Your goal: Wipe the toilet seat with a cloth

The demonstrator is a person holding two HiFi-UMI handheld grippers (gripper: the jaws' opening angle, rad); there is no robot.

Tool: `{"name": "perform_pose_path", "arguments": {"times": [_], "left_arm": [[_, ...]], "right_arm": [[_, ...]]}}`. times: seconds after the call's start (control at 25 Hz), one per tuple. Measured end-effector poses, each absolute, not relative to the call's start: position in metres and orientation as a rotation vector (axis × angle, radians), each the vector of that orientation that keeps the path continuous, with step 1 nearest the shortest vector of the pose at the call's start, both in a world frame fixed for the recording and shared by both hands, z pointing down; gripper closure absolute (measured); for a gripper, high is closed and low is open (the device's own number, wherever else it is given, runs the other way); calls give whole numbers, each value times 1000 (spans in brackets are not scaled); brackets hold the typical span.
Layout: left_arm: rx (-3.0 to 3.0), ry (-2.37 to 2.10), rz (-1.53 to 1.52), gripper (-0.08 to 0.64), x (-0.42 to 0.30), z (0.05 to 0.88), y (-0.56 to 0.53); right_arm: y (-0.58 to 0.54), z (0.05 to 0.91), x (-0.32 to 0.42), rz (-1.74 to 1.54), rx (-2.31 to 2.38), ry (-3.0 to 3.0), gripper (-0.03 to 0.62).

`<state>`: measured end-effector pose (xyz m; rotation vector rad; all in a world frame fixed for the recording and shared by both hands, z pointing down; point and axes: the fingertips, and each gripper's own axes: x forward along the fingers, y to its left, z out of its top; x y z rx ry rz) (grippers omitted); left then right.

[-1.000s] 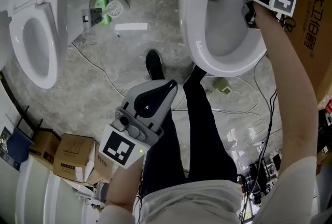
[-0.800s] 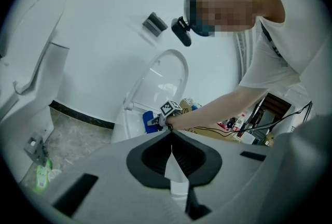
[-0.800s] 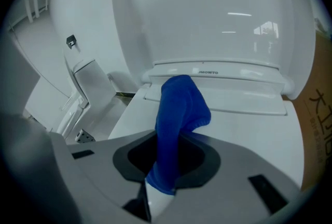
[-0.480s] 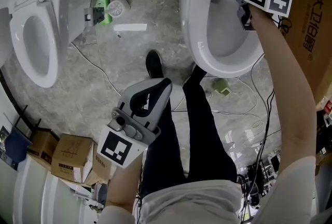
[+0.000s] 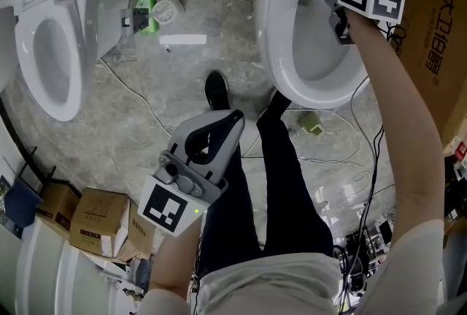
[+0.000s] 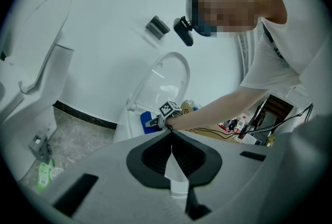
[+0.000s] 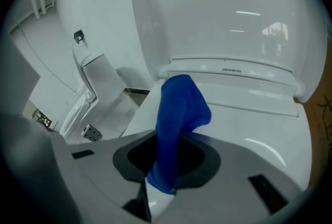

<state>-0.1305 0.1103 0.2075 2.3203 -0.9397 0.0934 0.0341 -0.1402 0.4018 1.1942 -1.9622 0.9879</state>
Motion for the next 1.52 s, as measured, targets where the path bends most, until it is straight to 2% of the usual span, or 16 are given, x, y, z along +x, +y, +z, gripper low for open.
{"name": "perform_pose_path", "arguments": {"times": [1.52], "left_arm": [[2319, -944, 97, 551, -136, 208, 133]], "right_arm": [[-89, 400, -17, 903, 901, -2055, 515]]}}
